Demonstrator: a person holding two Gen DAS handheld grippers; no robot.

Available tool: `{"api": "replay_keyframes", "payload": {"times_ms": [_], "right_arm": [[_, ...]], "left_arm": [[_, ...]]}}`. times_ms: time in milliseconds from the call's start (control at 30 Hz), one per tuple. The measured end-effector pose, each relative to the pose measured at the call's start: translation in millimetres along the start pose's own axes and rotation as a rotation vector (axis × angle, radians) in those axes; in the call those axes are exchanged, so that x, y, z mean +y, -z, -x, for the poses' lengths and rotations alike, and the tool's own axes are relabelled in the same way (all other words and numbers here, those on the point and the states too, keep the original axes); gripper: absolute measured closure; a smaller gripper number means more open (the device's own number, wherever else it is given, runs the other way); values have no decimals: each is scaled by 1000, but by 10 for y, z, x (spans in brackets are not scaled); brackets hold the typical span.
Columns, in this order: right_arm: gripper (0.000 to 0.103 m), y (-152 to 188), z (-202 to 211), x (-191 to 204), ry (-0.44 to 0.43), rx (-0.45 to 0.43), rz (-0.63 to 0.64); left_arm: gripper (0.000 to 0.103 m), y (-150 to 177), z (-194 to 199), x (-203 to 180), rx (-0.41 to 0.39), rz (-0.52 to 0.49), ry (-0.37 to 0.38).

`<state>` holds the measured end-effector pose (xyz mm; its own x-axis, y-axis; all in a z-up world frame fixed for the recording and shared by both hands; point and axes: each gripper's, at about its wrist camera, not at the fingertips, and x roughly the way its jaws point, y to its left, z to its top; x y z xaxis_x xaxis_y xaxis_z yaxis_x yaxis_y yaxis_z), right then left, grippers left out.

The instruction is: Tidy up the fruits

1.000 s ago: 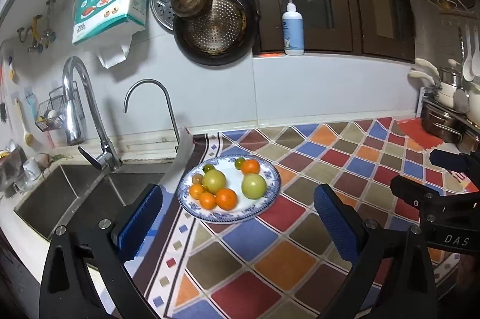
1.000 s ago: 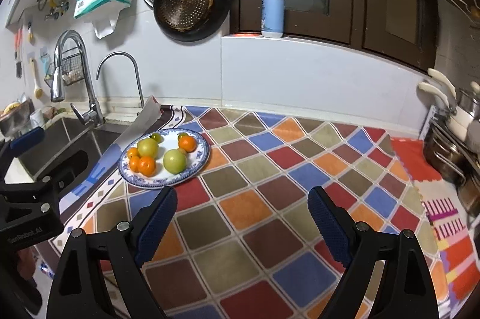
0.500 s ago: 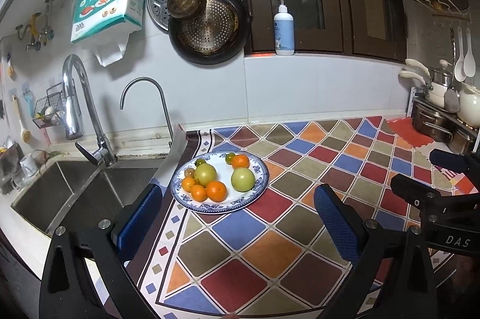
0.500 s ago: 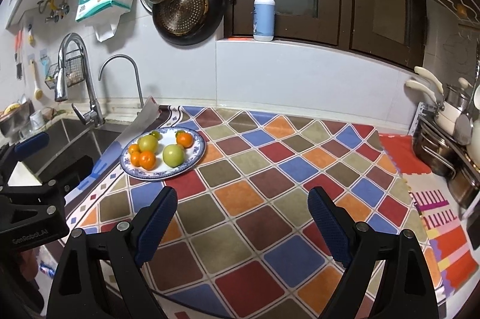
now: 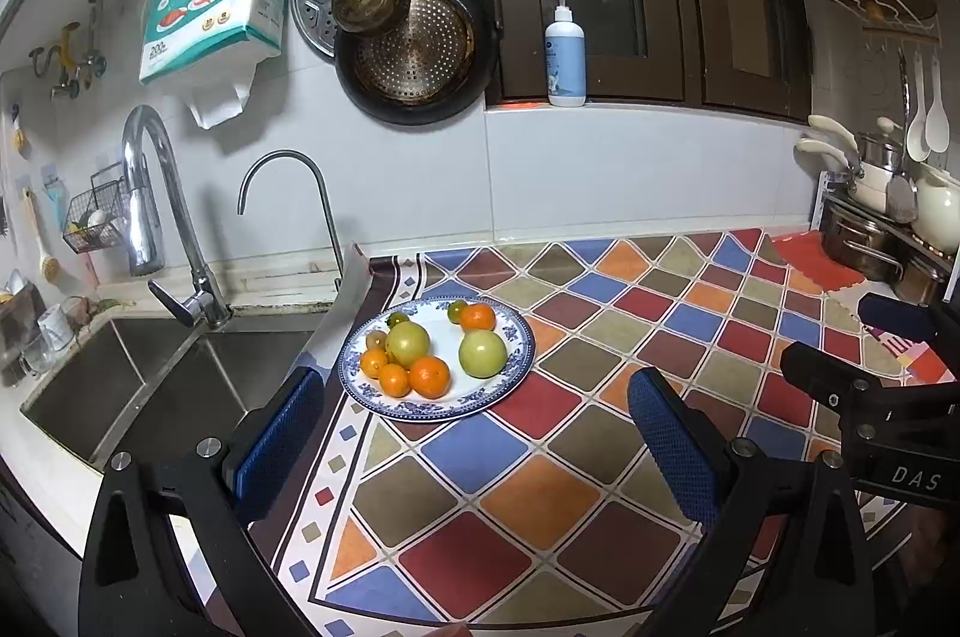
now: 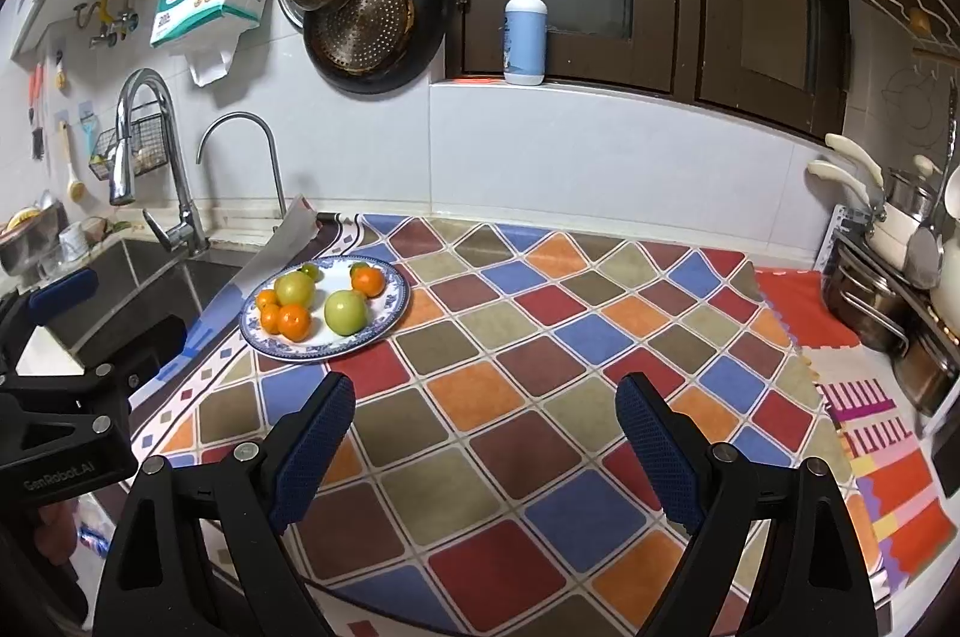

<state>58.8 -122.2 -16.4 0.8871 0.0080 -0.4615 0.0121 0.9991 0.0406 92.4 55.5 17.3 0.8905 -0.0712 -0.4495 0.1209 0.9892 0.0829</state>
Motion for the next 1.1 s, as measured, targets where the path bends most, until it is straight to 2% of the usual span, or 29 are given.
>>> {"api": "replay_keyframes", "payload": {"times_ms": [1100], "right_arm": [[14,30,-25,8,-5,21,0]], "left_arm": [[0,57,-99,-12,35,-1,18]]}}
